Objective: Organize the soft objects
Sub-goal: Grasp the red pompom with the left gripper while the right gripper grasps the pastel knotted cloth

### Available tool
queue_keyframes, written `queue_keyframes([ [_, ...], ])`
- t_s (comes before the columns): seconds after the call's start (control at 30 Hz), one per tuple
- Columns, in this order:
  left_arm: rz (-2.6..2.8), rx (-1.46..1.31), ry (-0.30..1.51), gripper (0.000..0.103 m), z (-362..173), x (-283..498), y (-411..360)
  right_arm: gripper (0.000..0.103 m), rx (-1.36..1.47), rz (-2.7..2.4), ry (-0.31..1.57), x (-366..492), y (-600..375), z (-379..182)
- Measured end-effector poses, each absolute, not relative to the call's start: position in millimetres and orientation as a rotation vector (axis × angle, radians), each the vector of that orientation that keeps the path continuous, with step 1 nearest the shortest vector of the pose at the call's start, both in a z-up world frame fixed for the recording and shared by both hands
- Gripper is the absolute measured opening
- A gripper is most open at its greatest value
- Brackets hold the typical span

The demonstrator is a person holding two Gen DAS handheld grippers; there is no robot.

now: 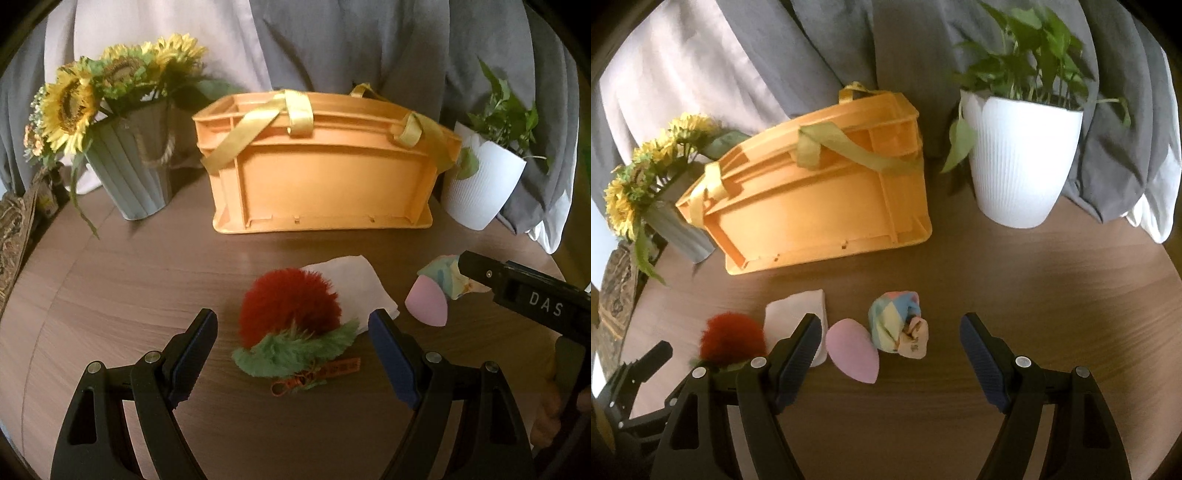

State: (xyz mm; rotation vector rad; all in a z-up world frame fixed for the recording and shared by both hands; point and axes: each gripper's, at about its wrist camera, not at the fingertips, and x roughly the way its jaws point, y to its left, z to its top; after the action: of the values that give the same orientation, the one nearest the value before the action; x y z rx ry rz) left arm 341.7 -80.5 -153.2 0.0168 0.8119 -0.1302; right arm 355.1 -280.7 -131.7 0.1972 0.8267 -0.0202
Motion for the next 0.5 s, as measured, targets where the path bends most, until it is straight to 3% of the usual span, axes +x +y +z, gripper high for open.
queue_keyframes([
  [0.27,-0.114,0.021,0.851,0.084,-167,360,-82,0.078,0.218,-0.041,0.854,370,-286,-146],
  [0.5,-0.096,0.027,0.880,0.084,-178,372,-82,0.068,0.261,-0.041,0.897,384,-286,-162],
])
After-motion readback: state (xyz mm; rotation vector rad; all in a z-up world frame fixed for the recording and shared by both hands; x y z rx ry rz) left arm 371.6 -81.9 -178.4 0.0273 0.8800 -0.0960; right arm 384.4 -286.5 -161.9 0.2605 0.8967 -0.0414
